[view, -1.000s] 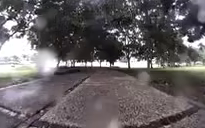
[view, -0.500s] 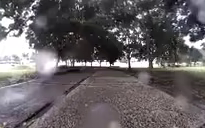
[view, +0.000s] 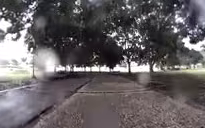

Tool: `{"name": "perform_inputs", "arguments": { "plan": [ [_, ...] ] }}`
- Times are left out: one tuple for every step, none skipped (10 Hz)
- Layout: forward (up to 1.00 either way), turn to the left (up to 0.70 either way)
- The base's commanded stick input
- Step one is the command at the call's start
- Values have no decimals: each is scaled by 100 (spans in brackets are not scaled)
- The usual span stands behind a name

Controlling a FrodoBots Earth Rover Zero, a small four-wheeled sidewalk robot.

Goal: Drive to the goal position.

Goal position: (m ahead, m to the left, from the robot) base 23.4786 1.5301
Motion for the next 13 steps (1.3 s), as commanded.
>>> {"name": "perform_inputs", "arguments": {
  "plan": [
    [70, 0],
    [70, 0],
    [70, 0],
    [70, 0],
    [70, 0],
    [70, 0],
    [70, 0],
    [70, 0],
    [70, 0],
    [70, 0],
    [70, 0],
    [70, 0],
    [70, 0]
  ]
}}
